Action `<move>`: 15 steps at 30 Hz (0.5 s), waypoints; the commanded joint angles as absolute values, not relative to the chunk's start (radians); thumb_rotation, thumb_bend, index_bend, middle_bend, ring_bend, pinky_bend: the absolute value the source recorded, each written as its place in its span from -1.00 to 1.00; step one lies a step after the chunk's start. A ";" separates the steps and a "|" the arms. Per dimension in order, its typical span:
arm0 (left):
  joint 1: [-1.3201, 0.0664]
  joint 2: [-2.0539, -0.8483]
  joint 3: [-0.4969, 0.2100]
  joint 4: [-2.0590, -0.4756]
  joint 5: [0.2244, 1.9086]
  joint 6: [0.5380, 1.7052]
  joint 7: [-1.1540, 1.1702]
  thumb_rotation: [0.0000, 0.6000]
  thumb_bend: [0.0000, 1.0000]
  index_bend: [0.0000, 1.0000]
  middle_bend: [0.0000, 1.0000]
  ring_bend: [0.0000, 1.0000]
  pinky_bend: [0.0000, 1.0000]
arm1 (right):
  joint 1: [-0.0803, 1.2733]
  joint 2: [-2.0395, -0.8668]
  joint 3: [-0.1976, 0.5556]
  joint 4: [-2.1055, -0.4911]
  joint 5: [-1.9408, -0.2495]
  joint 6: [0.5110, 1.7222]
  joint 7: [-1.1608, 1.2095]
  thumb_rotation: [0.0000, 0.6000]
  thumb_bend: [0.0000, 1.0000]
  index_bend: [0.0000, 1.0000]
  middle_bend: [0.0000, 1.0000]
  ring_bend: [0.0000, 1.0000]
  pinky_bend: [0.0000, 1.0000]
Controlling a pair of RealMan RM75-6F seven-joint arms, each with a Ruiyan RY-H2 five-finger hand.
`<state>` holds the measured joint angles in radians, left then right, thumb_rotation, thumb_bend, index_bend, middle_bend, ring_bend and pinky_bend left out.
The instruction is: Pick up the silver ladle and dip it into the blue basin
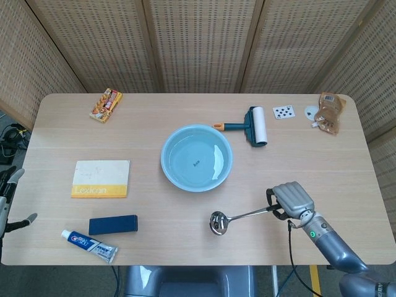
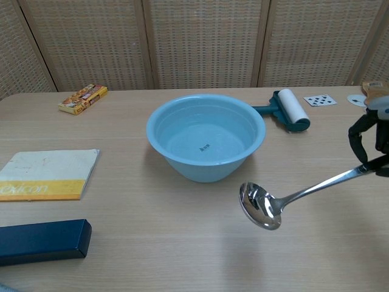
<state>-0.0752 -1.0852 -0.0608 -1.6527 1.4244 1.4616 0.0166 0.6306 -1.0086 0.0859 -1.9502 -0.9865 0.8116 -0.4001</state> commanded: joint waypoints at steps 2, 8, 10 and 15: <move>-0.079 -1.086 -0.063 -1.650 1.418 1.455 0.015 1.00 -1.00 -1.00 -1.00 -1.00 -1.00 | 0.726 -0.913 0.139 -2.034 -0.835 0.800 -0.460 1.00 0.76 0.53 0.94 0.95 1.00; -0.086 -1.089 -0.066 -1.643 1.401 1.435 0.017 1.00 -1.00 -1.00 -1.00 -1.00 -1.00 | 0.881 -0.858 0.177 -2.056 -0.597 0.789 -0.528 1.00 0.76 0.54 0.94 0.95 1.00; -0.089 -1.091 -0.068 -1.641 1.393 1.428 0.018 1.00 -1.00 -1.00 -1.00 -1.00 -1.00 | 0.940 -0.860 0.181 -2.046 -0.513 0.798 -0.561 1.00 0.76 0.54 0.94 0.95 1.00; -0.097 -1.097 -0.072 -1.630 1.371 1.404 0.021 1.00 -1.00 -1.00 -1.00 -1.00 -1.00 | 1.093 -0.903 0.184 -1.980 -0.287 0.838 -0.649 1.00 0.77 0.54 0.94 0.95 1.00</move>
<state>-0.0948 -1.0951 -0.0700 -1.6334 1.3765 1.4089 0.0203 0.9766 -0.8819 0.1726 -2.0244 -0.4334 0.8084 -0.5725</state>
